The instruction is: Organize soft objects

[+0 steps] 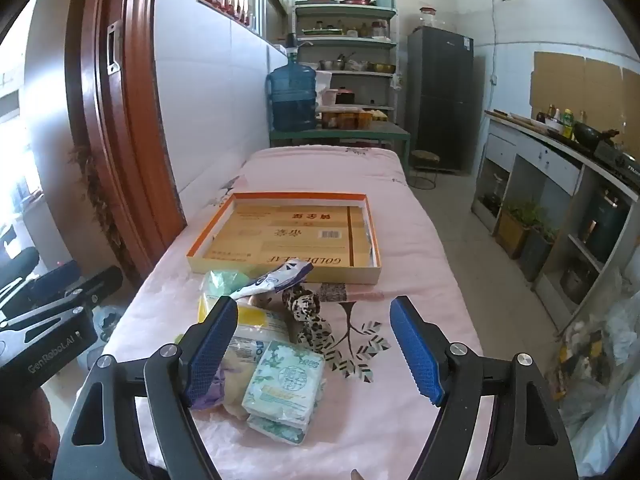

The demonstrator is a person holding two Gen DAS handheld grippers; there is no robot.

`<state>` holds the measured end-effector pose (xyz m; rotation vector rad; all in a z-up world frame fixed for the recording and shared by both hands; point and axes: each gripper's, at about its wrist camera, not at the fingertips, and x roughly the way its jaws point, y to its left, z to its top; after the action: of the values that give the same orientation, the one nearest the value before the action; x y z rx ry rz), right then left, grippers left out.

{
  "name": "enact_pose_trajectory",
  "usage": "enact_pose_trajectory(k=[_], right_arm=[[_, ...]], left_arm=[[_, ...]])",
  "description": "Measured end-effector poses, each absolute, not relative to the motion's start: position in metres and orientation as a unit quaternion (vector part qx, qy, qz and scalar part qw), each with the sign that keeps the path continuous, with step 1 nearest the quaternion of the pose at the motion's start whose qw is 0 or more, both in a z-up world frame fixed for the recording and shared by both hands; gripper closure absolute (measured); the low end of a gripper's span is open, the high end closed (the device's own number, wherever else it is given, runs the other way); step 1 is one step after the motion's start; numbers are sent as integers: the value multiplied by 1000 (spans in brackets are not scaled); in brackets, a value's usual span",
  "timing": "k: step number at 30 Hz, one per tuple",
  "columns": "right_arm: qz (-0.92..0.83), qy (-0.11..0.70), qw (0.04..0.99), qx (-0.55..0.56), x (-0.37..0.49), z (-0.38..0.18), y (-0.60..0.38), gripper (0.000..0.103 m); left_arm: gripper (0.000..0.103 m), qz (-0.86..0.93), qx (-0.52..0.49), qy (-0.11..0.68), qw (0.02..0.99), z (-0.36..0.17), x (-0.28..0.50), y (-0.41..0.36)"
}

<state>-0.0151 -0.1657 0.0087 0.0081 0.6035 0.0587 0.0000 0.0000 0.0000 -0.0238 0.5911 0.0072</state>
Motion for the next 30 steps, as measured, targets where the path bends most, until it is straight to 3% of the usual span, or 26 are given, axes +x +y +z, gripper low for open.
enact_pose_trajectory(k=[30], right_arm=[[37,311,950,6,-13,7,-162,23]], left_arm=[[40,8,-26,300,954,-2,-2,3]])
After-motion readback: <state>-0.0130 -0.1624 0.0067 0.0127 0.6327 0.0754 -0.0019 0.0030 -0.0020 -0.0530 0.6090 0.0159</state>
